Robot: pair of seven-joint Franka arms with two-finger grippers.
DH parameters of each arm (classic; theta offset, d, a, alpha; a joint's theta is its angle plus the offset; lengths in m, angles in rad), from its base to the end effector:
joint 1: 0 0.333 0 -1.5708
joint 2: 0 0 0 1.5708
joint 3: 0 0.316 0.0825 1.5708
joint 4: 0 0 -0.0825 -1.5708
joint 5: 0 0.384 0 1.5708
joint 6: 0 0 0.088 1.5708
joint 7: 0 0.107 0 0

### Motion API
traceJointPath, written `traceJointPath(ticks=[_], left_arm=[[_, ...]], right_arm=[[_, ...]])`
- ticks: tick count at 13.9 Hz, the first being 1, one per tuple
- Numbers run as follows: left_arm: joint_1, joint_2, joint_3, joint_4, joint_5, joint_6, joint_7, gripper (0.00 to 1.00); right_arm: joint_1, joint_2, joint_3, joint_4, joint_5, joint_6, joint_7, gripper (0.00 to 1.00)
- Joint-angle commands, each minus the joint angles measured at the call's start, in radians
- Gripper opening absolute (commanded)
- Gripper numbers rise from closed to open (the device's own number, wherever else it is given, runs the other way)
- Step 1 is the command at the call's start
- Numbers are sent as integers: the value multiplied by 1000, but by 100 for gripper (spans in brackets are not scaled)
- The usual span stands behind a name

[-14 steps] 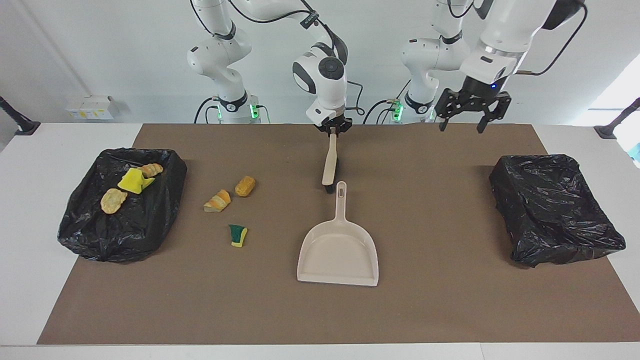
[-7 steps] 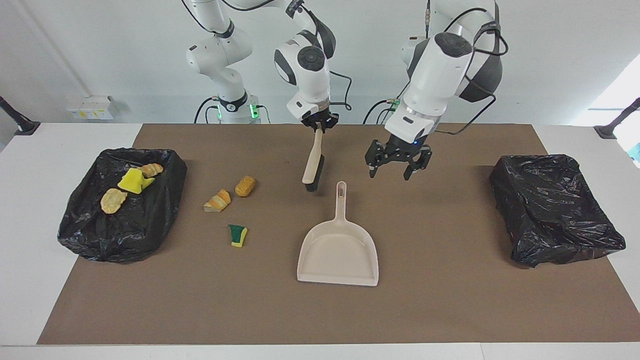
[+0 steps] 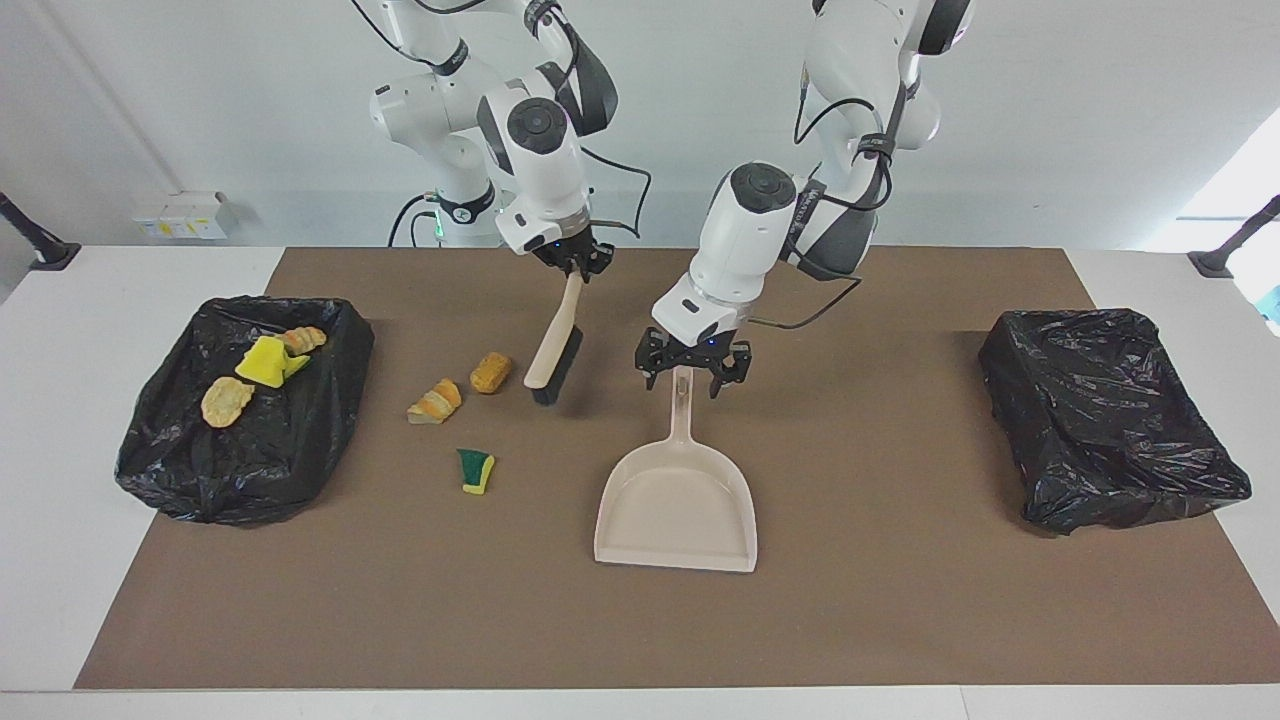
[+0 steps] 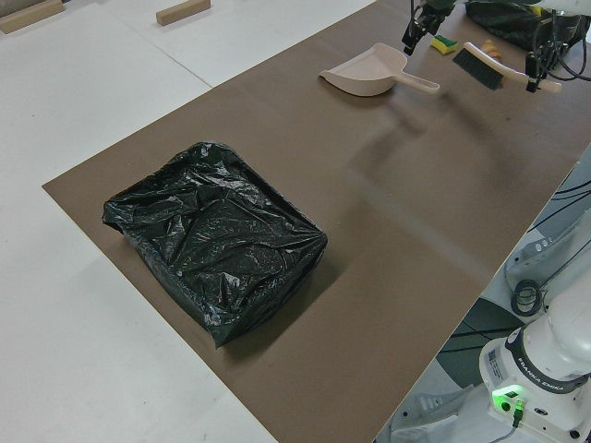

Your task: Sweep and dump trash in bin

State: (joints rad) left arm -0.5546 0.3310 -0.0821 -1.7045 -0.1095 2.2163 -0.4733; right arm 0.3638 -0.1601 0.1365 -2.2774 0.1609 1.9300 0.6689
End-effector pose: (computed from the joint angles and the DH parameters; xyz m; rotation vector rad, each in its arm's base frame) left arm 0.5371 -0.3951 0.4182 2.9381 -0.1449 0.1345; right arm 0.4059 0.2355 0.4073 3.0983 -0.3787 -0.3516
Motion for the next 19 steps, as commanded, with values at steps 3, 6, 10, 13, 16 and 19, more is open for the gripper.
traceJointPath(ticks=[3,6,10,13,16,19], left_arm=[[-47,-13,18,-90,2,42,12,100],[-54,11,19,-121,48,66,10,100],[-44,31,18,-106,120,94,19,100],[-50,36,18,-109,134,115,21,84],[-65,56,18,-106,148,111,45,43],[-61,54,18,-101,146,88,108,10]], right_arm=[[-127,22,9,35,-161,-113,-96,0],[-244,22,11,27,-227,-192,-187,0],[-321,11,11,-33,-308,-209,-274,0],[-353,22,11,-48,-420,-168,-359,0],[-339,46,15,-48,-445,-128,-382,0],[-309,79,17,-48,-425,-82,-377,0]])
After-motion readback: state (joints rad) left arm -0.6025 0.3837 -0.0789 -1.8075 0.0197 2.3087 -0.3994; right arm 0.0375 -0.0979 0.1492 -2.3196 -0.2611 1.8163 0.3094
